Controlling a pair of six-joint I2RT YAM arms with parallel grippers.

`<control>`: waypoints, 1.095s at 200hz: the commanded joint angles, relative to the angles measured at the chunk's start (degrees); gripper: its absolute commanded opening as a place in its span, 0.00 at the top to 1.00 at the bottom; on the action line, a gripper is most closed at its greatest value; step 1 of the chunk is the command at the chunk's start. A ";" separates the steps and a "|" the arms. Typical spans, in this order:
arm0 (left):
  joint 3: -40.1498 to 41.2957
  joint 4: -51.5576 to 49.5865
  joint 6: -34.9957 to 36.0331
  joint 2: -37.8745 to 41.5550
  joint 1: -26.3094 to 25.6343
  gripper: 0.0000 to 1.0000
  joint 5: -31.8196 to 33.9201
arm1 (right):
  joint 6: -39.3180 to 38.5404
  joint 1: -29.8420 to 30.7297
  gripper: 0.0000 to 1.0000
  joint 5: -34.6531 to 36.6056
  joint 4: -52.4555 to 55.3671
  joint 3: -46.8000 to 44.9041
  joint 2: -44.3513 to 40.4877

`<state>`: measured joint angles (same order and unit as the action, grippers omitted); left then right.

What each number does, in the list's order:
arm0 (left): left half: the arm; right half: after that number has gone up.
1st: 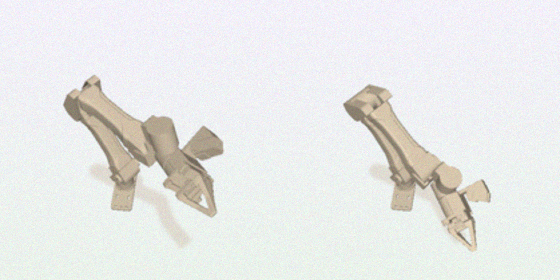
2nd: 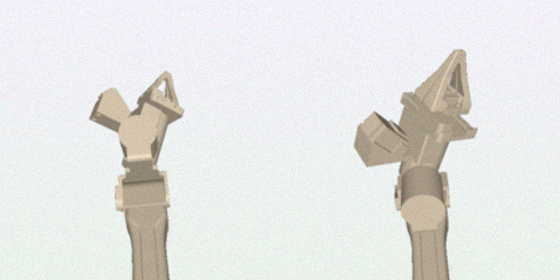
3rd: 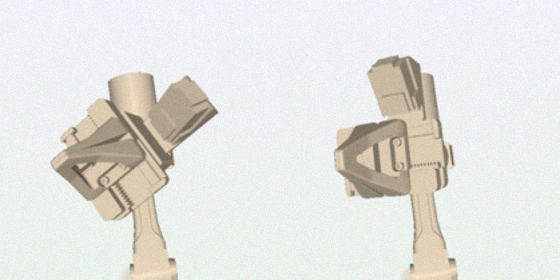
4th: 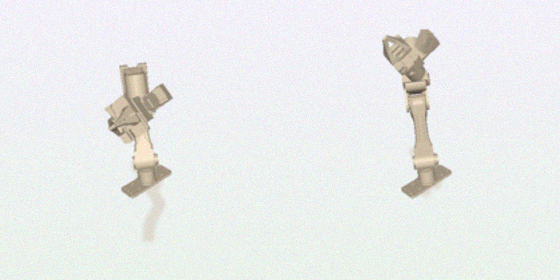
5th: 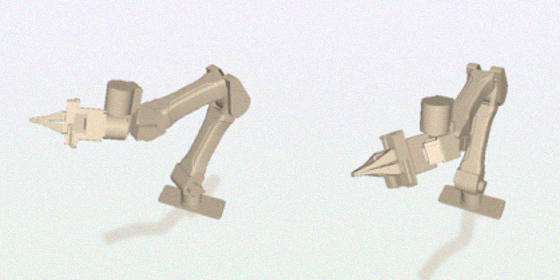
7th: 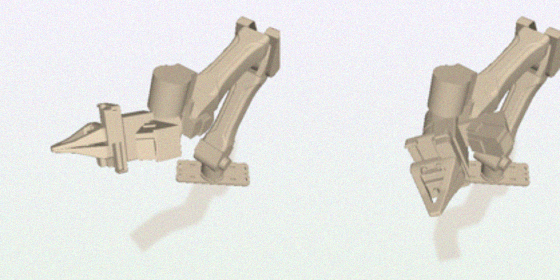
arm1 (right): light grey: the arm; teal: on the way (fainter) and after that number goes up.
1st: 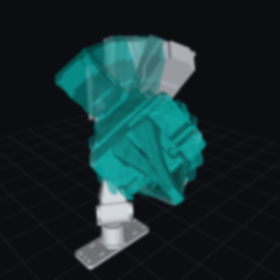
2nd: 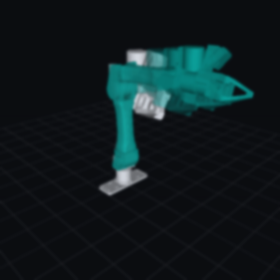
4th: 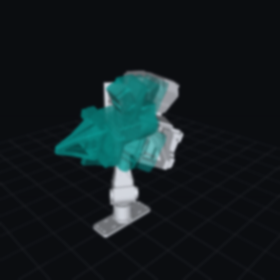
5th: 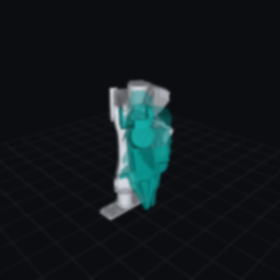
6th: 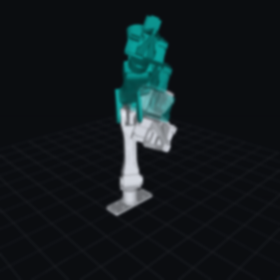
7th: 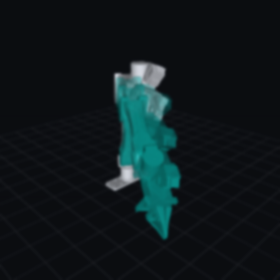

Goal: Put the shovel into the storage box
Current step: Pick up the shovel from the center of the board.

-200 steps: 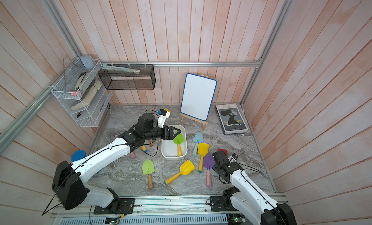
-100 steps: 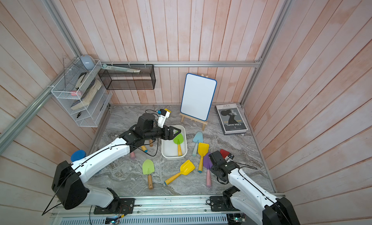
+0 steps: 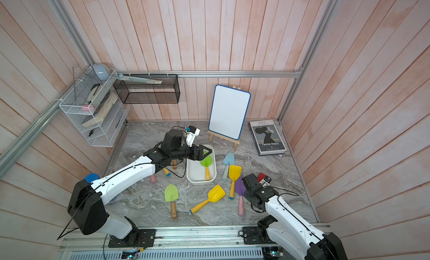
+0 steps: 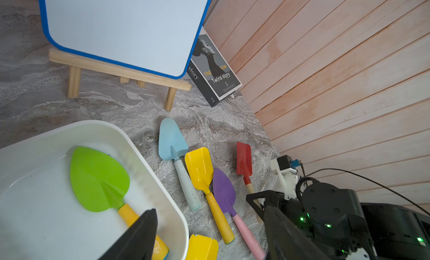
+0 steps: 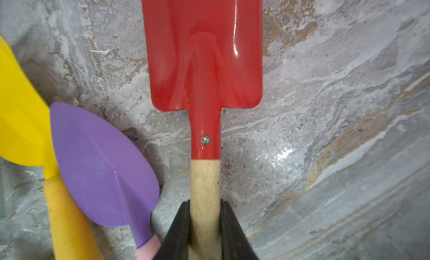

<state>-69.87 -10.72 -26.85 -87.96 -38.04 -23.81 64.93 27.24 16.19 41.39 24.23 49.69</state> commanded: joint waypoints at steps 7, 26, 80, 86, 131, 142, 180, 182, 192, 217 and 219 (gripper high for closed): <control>-1.95 1.18 -0.88 -0.19 -0.28 0.22 -0.81 | -0.86 0.35 1.00 3.63 3.38 3.18 -2.65; -2.16 0.91 -1.15 -0.14 -0.37 0.22 -0.32 | -3.04 0.35 1.00 4.27 4.16 4.96 -3.87; -4.67 -2.60 -1.41 -0.44 -0.54 0.22 4.06 | -18.04 0.60 1.00 -6.00 -4.21 7.51 -5.85; -5.00 -3.10 -1.36 -0.50 -0.54 0.22 4.60 | -18.56 0.78 1.00 -6.44 -4.80 7.70 -6.07; -7.65 -5.17 -1.44 -2.17 -1.72 0.22 6.14 | -27.34 1.74 1.00 -10.84 -8.97 11.83 -4.57; -8.06 -5.11 -1.60 -2.80 -2.31 0.22 6.32 | -29.39 2.12 1.00 -12.75 -10.31 12.48 -3.64; -10.55 -5.40 -1.39 -6.62 -4.20 0.22 7.92 | -33.85 6.37 1.00 -15.14 -14.96 15.04 0.28; -10.73 -5.42 -1.37 -6.85 -4.33 0.22 7.98 | -33.95 6.58 1.00 -15.20 -15.11 15.19 0.59; -11.68 -5.50 -1.29 -8.07 -4.58 0.22 8.72 | -34.33 7.47 1.00 -15.29 -15.75 16.09 1.95; -13.23 -5.18 -1.36 -10.82 -4.76 0.23 9.61 | -35.15 8.40 1.00 -15.70 -17.31 17.96 4.68; -13.31 -5.16 -1.36 -11.00 -4.78 0.23 9.69 | -35.20 8.39 1.00 -15.73 -17.46 18.03 4.86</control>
<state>-80.64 -15.70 -28.32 -96.82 -42.74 -16.14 32.56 34.83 1.50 28.01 39.38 52.95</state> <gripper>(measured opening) 0.779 0.225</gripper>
